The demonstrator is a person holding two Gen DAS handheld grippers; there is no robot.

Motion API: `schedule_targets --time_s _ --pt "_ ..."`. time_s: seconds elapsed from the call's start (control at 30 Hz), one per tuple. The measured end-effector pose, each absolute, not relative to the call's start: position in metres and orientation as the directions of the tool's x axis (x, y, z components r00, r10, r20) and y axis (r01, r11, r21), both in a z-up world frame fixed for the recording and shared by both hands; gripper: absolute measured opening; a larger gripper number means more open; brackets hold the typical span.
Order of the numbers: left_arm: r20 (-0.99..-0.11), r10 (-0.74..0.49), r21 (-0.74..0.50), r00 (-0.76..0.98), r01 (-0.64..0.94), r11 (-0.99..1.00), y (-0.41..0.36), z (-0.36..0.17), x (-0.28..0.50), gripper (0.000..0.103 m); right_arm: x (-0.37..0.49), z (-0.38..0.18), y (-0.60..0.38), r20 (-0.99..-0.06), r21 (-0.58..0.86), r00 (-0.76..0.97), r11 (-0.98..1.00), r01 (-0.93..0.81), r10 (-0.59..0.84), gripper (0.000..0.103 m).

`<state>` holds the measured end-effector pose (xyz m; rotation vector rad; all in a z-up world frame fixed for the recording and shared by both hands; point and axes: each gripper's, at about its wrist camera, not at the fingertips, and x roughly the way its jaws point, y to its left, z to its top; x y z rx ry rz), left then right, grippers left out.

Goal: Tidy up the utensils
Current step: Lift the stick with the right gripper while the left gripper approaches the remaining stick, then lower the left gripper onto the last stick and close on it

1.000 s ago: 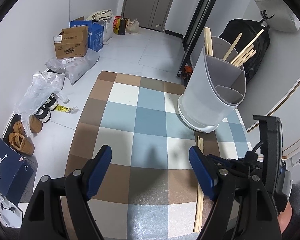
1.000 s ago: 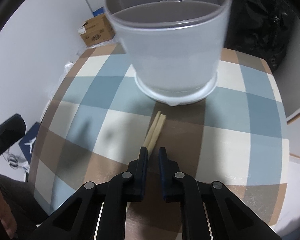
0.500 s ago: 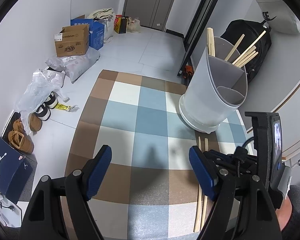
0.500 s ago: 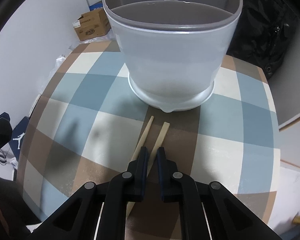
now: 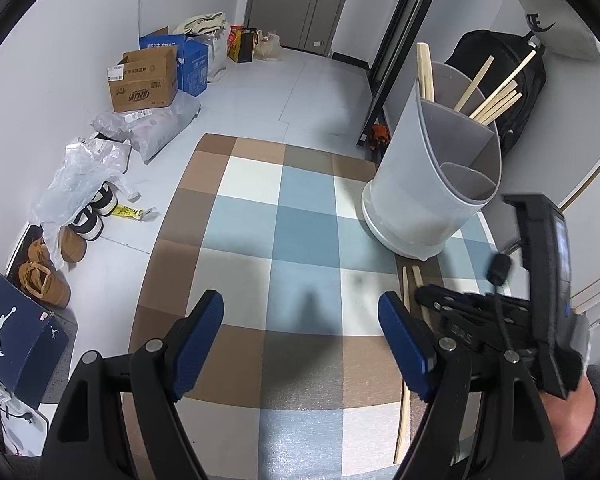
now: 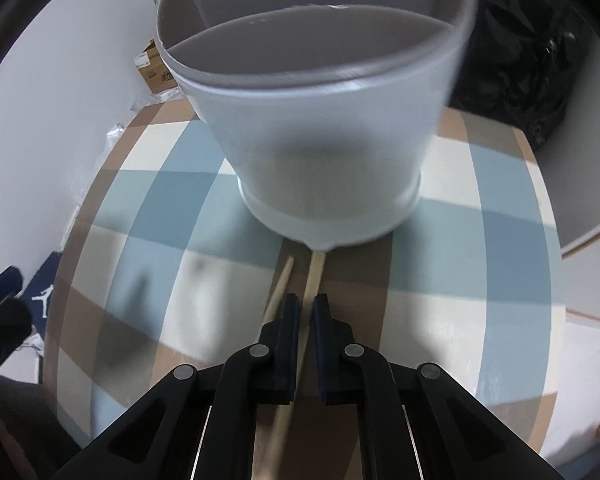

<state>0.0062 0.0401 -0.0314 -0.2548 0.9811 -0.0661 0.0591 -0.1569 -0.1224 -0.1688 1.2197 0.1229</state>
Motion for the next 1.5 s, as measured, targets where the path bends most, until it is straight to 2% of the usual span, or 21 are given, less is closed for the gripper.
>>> schedule_targets --time_s 0.33,0.53,0.67,0.73,0.77,0.9,1.03,1.3,1.5 --pt "-0.822 -0.165 -0.207 0.546 -0.016 0.978 0.025 -0.033 0.003 0.076 0.040 -0.113 -0.179 -0.956 -0.056 0.293 0.979 -0.198 0.004 0.006" --pt "-0.830 -0.151 -0.184 0.537 -0.010 0.983 0.022 -0.036 0.003 0.076 0.061 -0.117 -0.171 -0.956 -0.067 0.292 0.976 -0.205 -0.004 0.018" --pt "-0.838 -0.152 -0.189 0.525 -0.017 0.982 0.021 -0.039 0.006 0.076 0.066 -0.121 -0.168 -0.957 -0.093 0.290 0.973 -0.213 -0.028 0.019" --pt "-0.840 -0.153 -0.189 0.521 -0.016 0.982 0.019 -0.040 0.007 0.076 0.067 -0.122 -0.165 -0.955 -0.097 0.294 0.971 -0.220 -0.028 0.014" --pt "-0.842 -0.152 -0.187 0.518 -0.014 0.982 0.018 -0.041 0.008 0.076 0.067 -0.122 -0.166 -0.956 -0.091 0.294 0.972 -0.218 -0.024 0.005" --pt "-0.855 -0.177 -0.195 0.487 0.013 0.981 0.008 -0.046 0.009 0.076 0.067 -0.114 -0.178 -0.948 -0.034 0.318 0.982 -0.184 0.027 0.005" --pt "-0.862 -0.258 -0.259 0.437 0.060 0.964 -0.004 -0.050 0.011 0.076 0.060 -0.086 -0.197 -0.915 0.059 0.389 0.988 -0.144 0.112 0.005" --pt "-0.894 -0.253 -0.228 0.369 0.111 0.967 -0.035 -0.056 0.028 0.076 0.050 -0.032 -0.243 -0.834 0.224 0.498 0.971 -0.087 0.237 0.005" --pt "-0.919 -0.223 -0.206 0.324 0.086 0.975 -0.051 -0.061 0.051 0.076 0.036 -0.004 -0.279 -0.773 0.283 0.566 0.954 -0.096 0.286 0.005"
